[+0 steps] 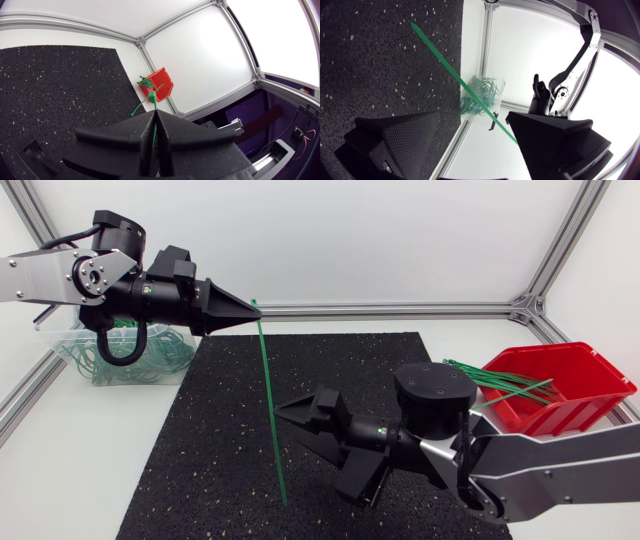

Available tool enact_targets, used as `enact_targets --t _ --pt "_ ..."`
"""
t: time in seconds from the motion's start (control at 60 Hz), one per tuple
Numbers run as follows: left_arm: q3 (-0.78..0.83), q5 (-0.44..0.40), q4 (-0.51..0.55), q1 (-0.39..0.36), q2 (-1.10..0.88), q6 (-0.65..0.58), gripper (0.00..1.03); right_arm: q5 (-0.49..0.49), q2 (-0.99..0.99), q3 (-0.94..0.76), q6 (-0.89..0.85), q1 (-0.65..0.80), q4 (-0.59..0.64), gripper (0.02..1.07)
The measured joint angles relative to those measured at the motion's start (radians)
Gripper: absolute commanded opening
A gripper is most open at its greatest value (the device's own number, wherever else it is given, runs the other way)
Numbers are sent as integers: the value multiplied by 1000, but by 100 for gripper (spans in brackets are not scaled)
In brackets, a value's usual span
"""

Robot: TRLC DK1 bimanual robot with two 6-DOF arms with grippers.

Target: Take a green cable tie from the red box, thread the tail through the head to close it, then place it in the transparent bin on the left.

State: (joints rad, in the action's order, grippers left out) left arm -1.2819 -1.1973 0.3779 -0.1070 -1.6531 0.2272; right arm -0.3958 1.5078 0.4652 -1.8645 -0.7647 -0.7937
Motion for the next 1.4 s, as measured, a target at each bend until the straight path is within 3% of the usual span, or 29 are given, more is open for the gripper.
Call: enact_targets --t 0.133,0.35,0.467,0.517,0.6,0.633,0.783,1.2,1.4 --pt "5 -3 0 4 -9 0 4 -2 6 -16 -5 -35 -4 95" --pt "8 -8 0 6 -19 -3 4 -23 7 -43 -7 -71 -19 79" --pt "9 -11 0 6 -19 -4 4 -23 13 -62 -6 -92 -18 76" --pt "11 -11 0 5 -19 -4 4 -23 19 -63 -7 -99 -18 62" --pt "13 -11 0 1 -19 -4 4 -27 23 -65 -7 -109 -18 28" --pt "13 -11 0 0 -19 -4 4 -27 24 -67 -7 -114 -18 20" --pt "15 -11 0 -1 -19 -4 4 -30 24 -68 -8 -128 -15 8" --pt "52 -11 0 -27 -16 -57 4 -71 37 -79 -23 -129 -13 8" --pt "139 -11 -41 -29 23 -132 4 -108 -16 -72 193 -93 6 8"
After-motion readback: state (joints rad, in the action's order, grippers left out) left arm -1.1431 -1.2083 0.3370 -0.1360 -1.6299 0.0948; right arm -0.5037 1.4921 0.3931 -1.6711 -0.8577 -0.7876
